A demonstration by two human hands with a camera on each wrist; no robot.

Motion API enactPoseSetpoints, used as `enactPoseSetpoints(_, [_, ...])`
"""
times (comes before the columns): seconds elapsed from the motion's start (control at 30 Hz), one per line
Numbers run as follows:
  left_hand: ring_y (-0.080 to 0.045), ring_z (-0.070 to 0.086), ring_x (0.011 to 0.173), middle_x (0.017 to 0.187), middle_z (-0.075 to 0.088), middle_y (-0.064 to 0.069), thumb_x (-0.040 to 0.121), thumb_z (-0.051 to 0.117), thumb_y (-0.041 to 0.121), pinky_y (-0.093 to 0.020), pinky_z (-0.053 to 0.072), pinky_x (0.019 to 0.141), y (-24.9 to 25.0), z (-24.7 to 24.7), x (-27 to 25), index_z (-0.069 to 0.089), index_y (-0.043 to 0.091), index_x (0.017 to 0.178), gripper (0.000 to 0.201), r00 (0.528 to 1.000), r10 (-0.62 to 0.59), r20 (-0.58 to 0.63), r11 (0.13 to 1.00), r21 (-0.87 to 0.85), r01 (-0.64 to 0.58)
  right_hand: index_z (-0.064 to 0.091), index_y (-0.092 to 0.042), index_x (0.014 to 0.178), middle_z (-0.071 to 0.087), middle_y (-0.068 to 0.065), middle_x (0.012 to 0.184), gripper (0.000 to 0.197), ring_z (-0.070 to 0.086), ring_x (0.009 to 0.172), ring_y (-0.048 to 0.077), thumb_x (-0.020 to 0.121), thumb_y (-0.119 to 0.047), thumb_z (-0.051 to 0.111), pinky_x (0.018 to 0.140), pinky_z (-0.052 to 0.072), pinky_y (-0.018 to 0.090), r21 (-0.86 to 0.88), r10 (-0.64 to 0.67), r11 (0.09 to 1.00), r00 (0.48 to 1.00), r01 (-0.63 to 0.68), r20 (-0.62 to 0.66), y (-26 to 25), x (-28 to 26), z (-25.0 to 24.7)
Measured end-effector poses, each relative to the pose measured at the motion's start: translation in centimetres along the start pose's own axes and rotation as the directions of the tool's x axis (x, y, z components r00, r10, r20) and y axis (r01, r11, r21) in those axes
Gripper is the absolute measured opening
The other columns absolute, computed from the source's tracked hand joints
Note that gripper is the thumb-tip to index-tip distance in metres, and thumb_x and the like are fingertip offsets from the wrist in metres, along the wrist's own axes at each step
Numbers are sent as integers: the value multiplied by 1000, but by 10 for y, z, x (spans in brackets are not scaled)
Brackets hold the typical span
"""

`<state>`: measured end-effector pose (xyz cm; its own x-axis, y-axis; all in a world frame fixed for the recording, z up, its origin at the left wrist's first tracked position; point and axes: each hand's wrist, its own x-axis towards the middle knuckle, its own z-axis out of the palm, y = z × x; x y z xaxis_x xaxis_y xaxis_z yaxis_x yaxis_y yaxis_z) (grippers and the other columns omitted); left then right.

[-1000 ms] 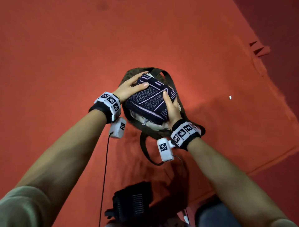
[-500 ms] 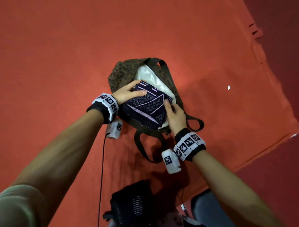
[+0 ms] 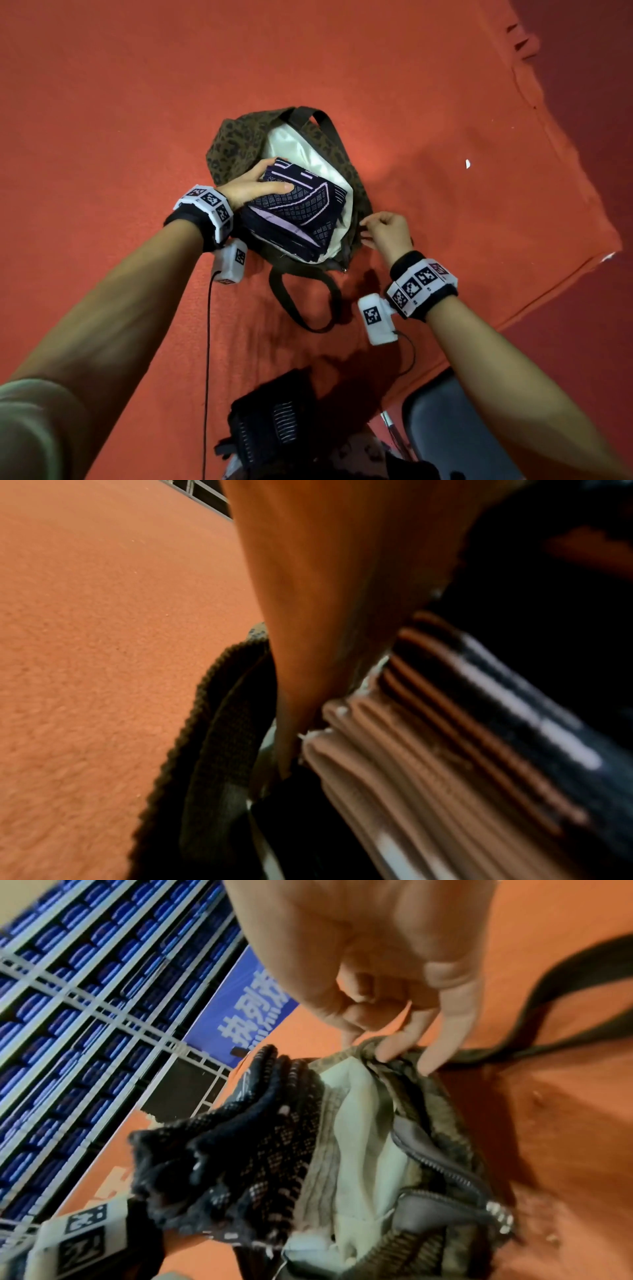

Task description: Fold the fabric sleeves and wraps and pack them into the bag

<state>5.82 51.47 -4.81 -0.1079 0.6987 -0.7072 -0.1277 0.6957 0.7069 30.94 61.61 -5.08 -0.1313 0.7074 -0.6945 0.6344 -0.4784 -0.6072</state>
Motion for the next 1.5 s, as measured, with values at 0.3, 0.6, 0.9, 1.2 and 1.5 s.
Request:
enactPoseSetpoints(0.3, [-12,64,99,119,61,6,73,74,42,-25,50,77,-5,1,2,40,40,133,70,1000,-12,8,1000,-19,12,37,-17,133,55,3,115,62,59,95,23,82,-31,69,72,55,31,-83,121,990,987,-112,105,4,7,24])
enactPoseSetpoints(0.6, [-13,58,112,125,56,6,58,74,49,-32,46,95,16,24,10,39,41,133,83,985,-21,169,996,94,5,53,-9,91,55,-2,40,17,50,33,9,91,4,42,40,42,18,-100,-99,989,986,112,133,-26,-6,-27])
enactPoseSetpoints(0.9, [-14,56,116,129,55,7,51,81,57,-37,45,100,7,24,18,37,43,135,95,983,-64,170,991,126,42,57,-8,90,60,10,79,18,63,75,31,86,-25,62,75,54,44,-455,-131,878,989,149,71,10,8,-6])
enactPoseSetpoints(1.2, [-6,63,101,117,62,13,79,71,38,-21,49,77,10,24,9,45,42,126,54,992,-52,118,994,104,40,58,7,85,65,25,89,16,65,84,40,86,-8,53,78,54,53,-551,-117,802,965,230,233,6,3,-5])
enactPoseSetpoints(1.5, [-5,64,103,121,63,9,82,70,38,-17,48,81,27,62,3,45,24,133,59,991,25,130,997,68,-34,52,-12,84,58,4,80,18,62,63,10,96,-2,44,59,57,28,78,-135,990,939,117,317,-25,-53,-50])
